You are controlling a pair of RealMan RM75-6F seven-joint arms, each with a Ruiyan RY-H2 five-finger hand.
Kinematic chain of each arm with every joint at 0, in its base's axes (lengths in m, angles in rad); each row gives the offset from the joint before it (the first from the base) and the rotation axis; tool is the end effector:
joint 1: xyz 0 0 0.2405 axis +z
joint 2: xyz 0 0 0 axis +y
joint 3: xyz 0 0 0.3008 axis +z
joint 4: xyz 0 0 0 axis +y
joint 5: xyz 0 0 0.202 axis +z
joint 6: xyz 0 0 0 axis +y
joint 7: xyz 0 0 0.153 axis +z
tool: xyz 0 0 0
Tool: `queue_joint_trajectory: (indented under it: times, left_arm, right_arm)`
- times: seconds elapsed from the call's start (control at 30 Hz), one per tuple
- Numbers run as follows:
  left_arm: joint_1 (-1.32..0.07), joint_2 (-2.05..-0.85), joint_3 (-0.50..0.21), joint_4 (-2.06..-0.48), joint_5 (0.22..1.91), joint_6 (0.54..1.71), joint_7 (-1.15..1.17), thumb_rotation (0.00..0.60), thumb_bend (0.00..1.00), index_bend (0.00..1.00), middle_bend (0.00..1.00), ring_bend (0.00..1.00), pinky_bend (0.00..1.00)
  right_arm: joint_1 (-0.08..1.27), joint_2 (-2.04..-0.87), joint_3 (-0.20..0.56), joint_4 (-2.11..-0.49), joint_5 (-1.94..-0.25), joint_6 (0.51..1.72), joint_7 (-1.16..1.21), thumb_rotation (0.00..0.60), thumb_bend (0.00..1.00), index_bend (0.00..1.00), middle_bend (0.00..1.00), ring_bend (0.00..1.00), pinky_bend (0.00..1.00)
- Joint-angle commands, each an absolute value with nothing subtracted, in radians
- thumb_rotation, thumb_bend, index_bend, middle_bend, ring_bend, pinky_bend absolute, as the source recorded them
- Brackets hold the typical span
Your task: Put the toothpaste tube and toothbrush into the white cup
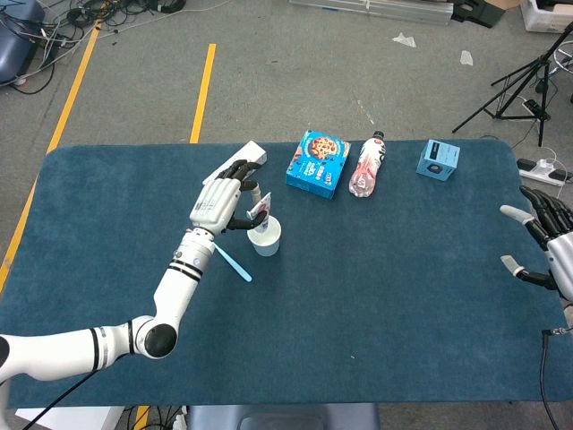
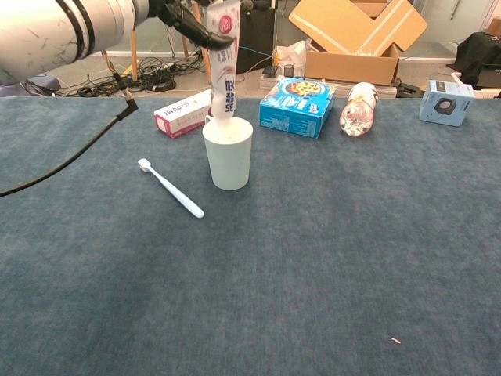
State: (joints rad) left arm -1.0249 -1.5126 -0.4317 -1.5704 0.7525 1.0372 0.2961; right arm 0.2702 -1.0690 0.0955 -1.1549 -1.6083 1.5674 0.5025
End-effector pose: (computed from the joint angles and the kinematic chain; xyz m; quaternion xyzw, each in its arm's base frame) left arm -0.0424 0.4528 0.0475 -0.6268 -0.4432 -0.5145 0.3822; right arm -0.3532 -0.2743 0.2711 0.6320 -0.2732 0.4913 0.5334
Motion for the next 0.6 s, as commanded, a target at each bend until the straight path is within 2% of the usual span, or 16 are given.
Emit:
queue_joint_trajectory:
  times: [0.03,0.6]
  left_arm:
    - [-1.028,-1.524,-0.423,-1.556,0.751,1.030,0.293,0.600,0.66,0.90,0.17,0.09,0.19]
    - [-1.012,-1.573,-0.391,-1.485,0.746,0.993,0.245,0.600,0.66,0.90,0.17,0.09,0.19]
  right_arm:
    - [0.268,-1.072,0.096,-1.148,-1.605,1.566,0.508,0.600,0.20,0.23,0.00,0.00,0.13]
    - [0.246,-1.075,0.096,-1.122,-1.591,1.569,0.529,0.600,0.20,0.23,0.00,0.00,0.13]
